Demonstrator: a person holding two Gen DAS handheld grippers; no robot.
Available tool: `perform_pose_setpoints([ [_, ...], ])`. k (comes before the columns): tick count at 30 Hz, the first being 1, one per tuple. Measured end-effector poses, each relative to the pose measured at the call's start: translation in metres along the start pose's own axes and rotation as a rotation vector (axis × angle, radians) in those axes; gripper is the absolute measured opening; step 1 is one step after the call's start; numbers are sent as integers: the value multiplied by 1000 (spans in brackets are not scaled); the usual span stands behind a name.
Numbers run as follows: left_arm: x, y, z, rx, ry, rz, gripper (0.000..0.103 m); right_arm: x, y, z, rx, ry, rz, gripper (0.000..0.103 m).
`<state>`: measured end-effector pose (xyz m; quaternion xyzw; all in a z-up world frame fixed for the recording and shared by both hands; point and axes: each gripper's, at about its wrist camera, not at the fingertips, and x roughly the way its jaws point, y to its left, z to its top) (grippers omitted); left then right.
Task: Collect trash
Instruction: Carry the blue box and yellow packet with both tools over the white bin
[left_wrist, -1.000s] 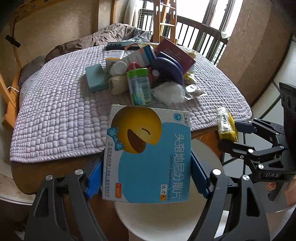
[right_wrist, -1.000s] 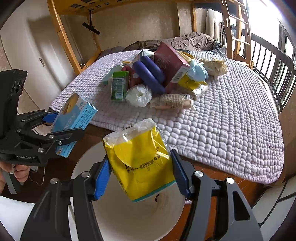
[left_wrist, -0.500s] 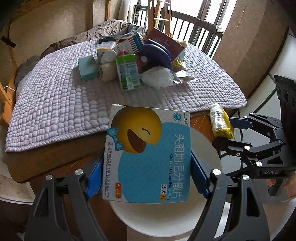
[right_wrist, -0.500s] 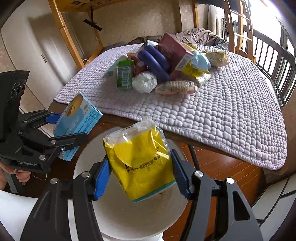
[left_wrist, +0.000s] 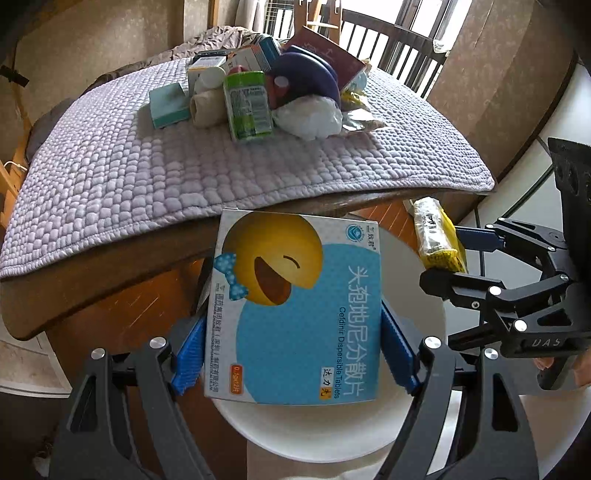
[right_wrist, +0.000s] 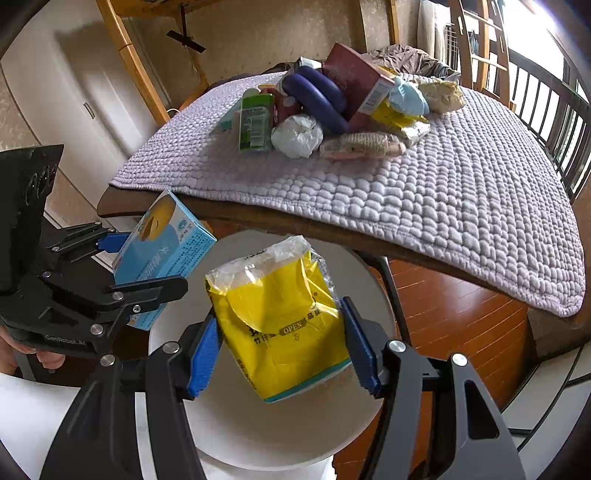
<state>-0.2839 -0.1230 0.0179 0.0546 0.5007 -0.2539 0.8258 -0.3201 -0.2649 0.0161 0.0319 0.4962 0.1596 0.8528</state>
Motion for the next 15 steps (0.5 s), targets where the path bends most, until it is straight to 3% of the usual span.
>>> perform_pose_setpoints([
  [15, 18, -5, -12, 10, 38, 5, 81, 15, -5, -6, 23, 26, -6, 60],
])
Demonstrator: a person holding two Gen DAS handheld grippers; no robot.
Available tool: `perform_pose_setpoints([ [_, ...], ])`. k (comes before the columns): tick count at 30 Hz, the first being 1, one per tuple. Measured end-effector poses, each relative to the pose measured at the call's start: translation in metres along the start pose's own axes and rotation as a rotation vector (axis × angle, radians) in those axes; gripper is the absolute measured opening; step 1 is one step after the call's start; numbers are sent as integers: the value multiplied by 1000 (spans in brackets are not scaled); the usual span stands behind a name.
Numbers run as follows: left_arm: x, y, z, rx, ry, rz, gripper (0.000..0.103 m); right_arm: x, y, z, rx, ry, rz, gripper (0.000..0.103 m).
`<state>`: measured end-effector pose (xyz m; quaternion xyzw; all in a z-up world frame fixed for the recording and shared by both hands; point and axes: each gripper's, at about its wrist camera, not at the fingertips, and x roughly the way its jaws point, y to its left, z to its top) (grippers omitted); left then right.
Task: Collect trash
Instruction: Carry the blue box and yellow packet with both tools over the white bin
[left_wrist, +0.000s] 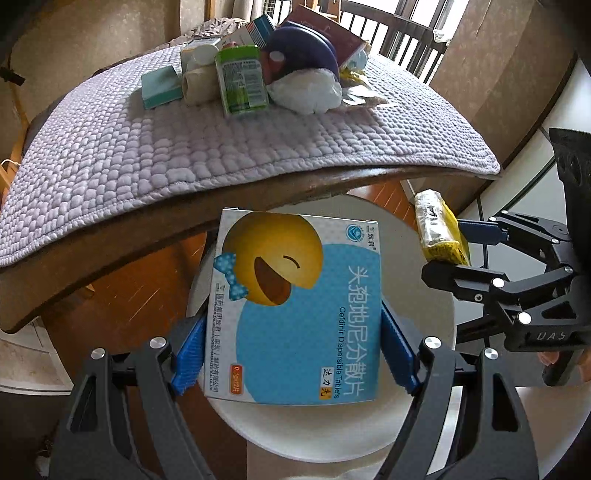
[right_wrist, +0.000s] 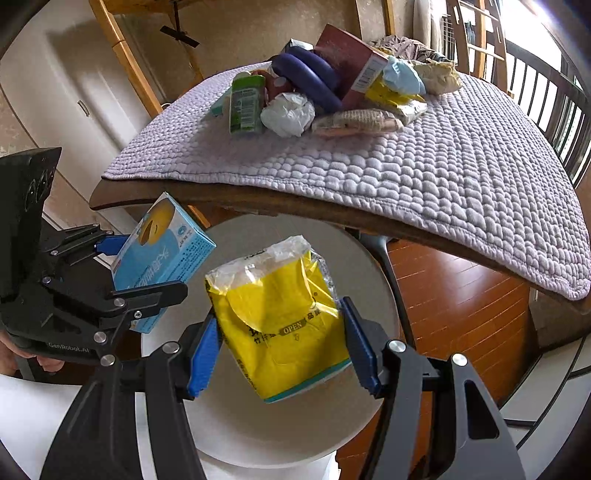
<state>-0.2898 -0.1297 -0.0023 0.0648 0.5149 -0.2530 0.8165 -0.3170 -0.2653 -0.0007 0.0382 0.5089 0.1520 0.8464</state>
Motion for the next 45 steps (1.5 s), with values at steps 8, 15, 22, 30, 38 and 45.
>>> perform_pose_setpoints([
  [8, 12, 0, -4, -5, 24, 11, 81, 15, 0, -4, 5, 21, -1, 60],
  [15, 22, -3, -4, -10, 42, 19, 81, 28, 3, -3, 11, 38, 1, 60],
  [22, 36, -6, -3, -19, 56, 27, 81, 40, 0, -2, 23, 51, 6, 60],
  [30, 48, -5, -9, -26, 66, 33, 81, 53, -1, -3, 36, 66, 12, 60],
  [38, 61, -15, -11, -25, 80, 39, 81, 69, 2, -13, 49, 77, 15, 60],
  [45, 73, -21, -10, -24, 93, 44, 81, 82, 1, -19, 54, 89, 21, 60],
])
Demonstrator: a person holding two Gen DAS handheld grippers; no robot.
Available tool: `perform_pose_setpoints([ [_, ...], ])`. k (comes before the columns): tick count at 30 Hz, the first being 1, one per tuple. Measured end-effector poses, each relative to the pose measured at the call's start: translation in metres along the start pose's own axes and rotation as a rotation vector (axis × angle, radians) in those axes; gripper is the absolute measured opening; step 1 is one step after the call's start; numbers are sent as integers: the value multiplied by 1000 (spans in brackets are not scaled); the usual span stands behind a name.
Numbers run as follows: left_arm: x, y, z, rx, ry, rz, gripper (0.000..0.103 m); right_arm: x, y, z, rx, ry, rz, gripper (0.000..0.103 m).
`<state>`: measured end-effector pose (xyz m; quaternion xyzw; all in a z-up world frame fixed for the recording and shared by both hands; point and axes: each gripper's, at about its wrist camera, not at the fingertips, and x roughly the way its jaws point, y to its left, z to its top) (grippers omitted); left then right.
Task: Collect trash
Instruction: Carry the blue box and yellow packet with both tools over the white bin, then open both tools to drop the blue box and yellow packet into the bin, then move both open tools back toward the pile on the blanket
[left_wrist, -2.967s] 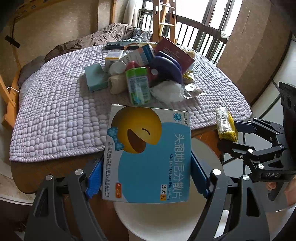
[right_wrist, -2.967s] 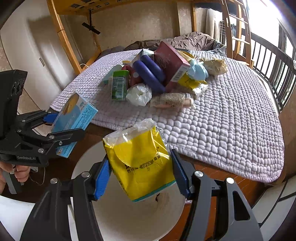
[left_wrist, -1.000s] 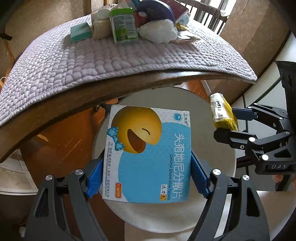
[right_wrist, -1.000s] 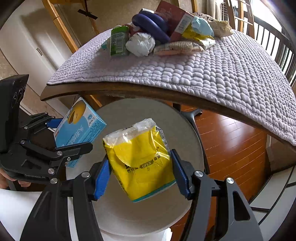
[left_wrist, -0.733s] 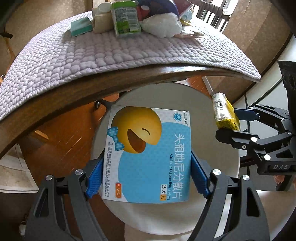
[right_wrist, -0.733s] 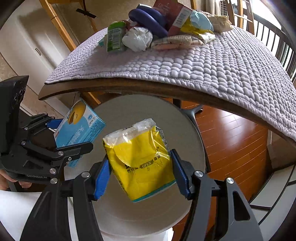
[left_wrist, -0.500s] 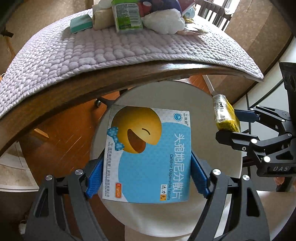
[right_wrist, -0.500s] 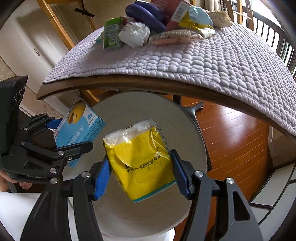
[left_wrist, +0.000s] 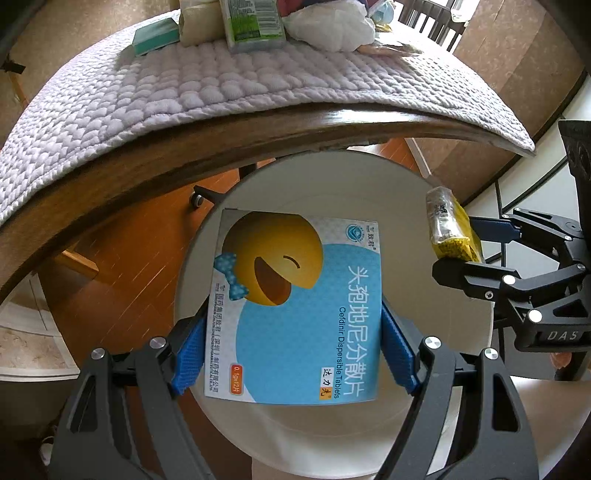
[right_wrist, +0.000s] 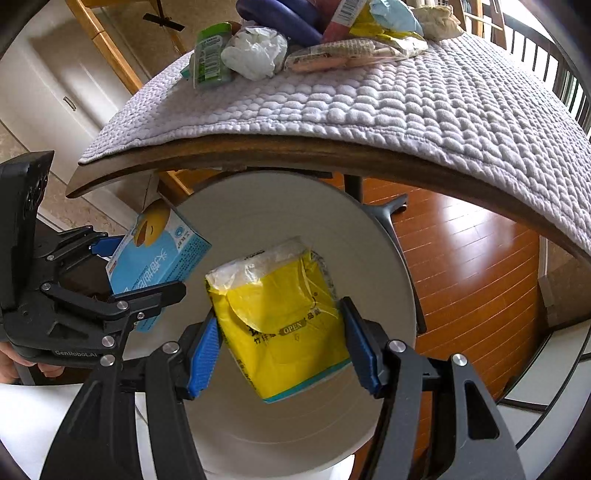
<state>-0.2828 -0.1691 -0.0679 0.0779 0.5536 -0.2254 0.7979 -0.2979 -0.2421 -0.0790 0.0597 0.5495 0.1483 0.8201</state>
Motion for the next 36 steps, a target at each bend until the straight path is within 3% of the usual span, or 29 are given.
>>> perform_pose_setpoints([
  [23, 23, -1, 1, 4, 29, 1, 81, 25, -4, -7, 20, 33, 18, 60],
  [30, 28, 1, 2, -2, 51, -10, 82, 25, -1, -4, 19, 23, 17, 66],
  [34, 29, 3, 2, 2, 47, -13, 93, 22, -3, 1, 23, 15, 19, 69],
  [36, 28, 3, 1, 12, 38, -8, 94, 21, -6, 5, 25, 14, 19, 70],
])
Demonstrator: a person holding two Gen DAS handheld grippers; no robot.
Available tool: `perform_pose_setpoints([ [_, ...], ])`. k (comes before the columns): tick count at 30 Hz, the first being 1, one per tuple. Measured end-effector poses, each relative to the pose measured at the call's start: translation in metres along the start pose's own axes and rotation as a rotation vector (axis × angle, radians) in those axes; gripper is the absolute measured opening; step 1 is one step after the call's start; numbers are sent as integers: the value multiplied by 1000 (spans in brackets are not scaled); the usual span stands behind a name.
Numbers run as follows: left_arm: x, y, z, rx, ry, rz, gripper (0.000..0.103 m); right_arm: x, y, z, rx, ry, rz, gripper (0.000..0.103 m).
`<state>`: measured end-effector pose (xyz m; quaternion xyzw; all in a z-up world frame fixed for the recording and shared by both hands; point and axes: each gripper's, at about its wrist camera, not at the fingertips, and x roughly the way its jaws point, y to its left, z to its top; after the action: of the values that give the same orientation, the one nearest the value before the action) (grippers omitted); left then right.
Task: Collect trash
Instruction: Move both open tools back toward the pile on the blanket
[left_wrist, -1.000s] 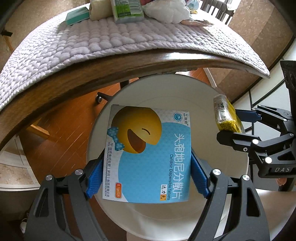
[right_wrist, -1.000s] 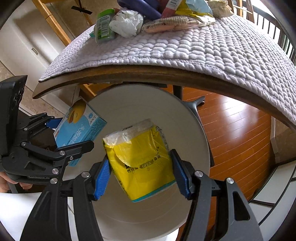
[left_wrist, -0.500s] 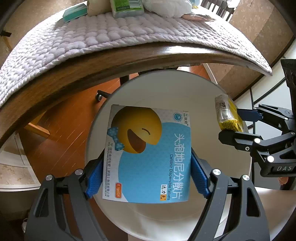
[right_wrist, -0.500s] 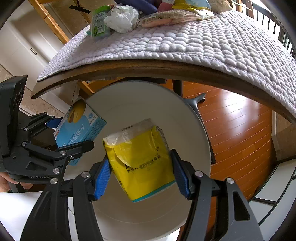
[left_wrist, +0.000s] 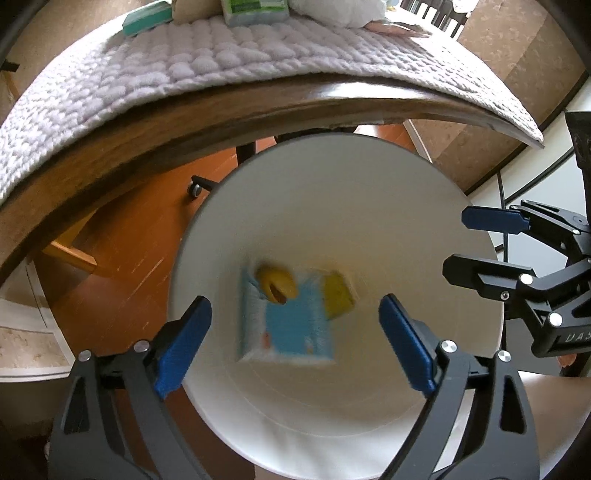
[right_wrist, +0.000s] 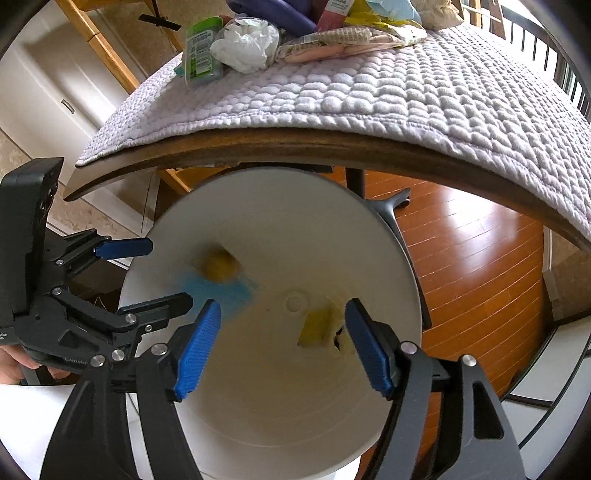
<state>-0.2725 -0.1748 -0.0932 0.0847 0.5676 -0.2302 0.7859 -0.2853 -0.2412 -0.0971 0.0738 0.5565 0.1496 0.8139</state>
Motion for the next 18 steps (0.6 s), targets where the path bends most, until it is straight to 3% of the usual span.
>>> perform_pose_setpoints([
  [12, -25, 7, 0, -8, -39, -27, 94, -26, 10, 10, -50, -61, -29, 76],
  [14, -39, 9, 0, -10, -66, -47, 94, -41, 13, 14, -70, -100, -34, 77],
  [18, -77, 11, 4, 7, -168, -79, 94, -69, 16, 26, -89, -203, -65, 90],
])
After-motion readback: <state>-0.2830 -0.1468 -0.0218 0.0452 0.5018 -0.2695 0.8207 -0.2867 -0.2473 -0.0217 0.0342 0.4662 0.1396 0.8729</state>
